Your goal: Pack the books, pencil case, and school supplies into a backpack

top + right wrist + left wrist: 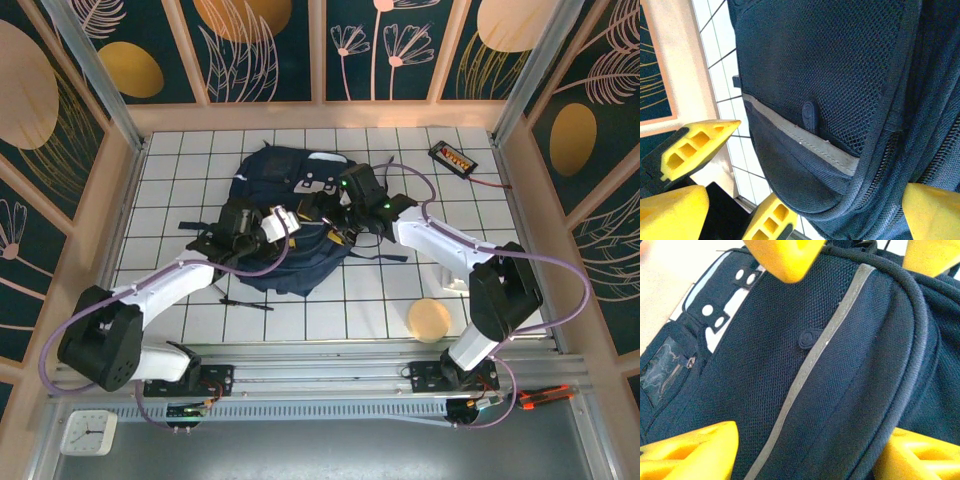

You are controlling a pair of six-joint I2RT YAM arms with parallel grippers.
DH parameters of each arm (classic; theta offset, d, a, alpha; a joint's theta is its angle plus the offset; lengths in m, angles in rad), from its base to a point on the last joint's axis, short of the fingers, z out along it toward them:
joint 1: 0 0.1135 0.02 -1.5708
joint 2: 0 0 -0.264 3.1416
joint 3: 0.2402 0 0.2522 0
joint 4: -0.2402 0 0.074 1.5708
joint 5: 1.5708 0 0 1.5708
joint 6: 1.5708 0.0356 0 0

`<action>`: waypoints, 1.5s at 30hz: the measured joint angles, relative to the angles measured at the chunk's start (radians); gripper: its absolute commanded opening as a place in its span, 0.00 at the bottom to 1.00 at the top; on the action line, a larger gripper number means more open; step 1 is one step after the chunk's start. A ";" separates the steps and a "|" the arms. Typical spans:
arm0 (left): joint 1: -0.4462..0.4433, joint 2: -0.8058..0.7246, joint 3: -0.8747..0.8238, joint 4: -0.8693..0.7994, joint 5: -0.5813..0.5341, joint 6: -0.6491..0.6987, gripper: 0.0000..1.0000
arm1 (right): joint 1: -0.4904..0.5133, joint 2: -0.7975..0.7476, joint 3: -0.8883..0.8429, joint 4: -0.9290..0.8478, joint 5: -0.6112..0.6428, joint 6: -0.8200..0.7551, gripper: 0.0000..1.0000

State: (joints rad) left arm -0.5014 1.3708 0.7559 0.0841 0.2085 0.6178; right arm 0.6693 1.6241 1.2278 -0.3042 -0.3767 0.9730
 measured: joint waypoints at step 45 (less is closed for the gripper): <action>0.011 0.210 0.343 -0.148 0.048 -0.122 0.00 | 0.497 0.253 -0.114 0.286 0.189 -1.205 0.82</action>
State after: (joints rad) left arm -0.4900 1.5810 1.0988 -0.0639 0.2565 0.4961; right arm 1.1660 1.8767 1.1141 -0.0181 -0.1879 -0.2317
